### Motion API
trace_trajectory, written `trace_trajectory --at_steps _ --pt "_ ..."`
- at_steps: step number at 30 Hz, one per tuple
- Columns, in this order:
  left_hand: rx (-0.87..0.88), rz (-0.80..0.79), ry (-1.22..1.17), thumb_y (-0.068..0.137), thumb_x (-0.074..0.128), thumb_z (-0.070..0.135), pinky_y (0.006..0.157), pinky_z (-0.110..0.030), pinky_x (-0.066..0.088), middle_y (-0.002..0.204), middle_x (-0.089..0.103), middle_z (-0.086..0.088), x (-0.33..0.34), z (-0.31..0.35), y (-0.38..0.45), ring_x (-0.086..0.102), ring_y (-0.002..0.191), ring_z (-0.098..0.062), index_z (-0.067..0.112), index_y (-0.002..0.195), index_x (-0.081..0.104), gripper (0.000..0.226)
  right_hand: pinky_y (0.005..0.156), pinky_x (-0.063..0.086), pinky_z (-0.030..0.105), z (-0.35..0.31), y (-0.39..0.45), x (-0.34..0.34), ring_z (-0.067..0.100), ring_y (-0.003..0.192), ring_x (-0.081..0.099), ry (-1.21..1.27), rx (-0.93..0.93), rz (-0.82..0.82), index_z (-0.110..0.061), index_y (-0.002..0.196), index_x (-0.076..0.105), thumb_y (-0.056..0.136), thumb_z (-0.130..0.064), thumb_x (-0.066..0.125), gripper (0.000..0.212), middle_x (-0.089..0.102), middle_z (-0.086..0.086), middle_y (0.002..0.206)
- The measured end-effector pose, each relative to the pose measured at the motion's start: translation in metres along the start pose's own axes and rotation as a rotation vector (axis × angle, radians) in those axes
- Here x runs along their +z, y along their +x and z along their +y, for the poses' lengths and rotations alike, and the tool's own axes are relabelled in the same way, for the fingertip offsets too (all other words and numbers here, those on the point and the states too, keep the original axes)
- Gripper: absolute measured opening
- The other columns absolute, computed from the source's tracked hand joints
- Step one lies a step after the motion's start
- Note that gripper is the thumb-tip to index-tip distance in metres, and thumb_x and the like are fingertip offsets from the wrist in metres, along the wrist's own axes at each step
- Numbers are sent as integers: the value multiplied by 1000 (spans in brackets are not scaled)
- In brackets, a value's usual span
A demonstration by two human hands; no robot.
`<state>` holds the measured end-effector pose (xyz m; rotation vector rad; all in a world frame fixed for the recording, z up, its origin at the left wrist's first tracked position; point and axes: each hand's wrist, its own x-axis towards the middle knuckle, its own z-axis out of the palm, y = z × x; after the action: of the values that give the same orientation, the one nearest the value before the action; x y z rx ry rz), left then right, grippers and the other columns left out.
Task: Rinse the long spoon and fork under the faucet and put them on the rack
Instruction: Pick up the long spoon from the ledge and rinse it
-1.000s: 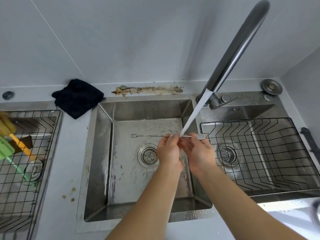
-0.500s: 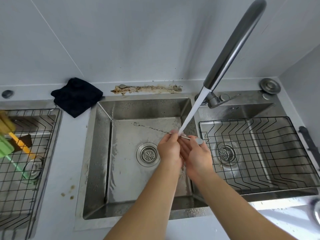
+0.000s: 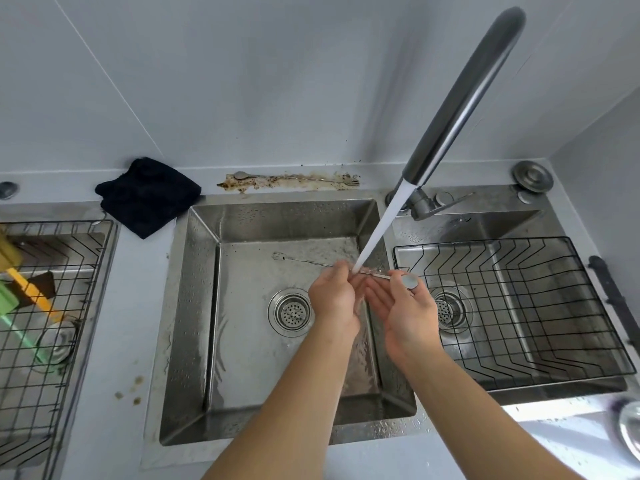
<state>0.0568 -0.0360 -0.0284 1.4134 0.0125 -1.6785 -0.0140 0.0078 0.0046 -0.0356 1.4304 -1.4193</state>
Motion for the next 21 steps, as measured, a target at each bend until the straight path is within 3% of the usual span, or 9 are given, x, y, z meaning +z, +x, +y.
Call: trace_trajectory --at_steps 8,13,16,21 --pt "-42 -84 -33 96 57 6 65 -24 59 67 70 -6 -5 -1 -2 68 61 -15 -2 100 64 12 71 60 29 -9 7 -1 25 75 73 5 35 21 -4 91 57 92 5 57 9 69 18 82" --pt "-27 -109 -2 87 66 -3 53 -19 54 73 68 -8 -3 1 -8 62 60 -15 -4 109 64 23 71 61 30 -9 5 -4 26 74 73 129 62 45 -3 100 55 90 9 57 15 70 22 87" --pt "-22 -99 5 89 66 1 48 -23 48 75 68 -10 -1 -2 -10 61 56 -16 -5 104 65 17 74 61 31 -8 3 -3 25 76 73 104 47 19 -2 90 59 94 3 55 7 69 20 87" --pt "-36 -27 -50 97 57 13 58 -24 58 65 71 -7 -1 2 -6 69 58 -14 3 86 65 17 84 58 34 -16 1 -11 27 88 71 14 -47 28 -3 94 58 96 -2 55 4 68 19 96"
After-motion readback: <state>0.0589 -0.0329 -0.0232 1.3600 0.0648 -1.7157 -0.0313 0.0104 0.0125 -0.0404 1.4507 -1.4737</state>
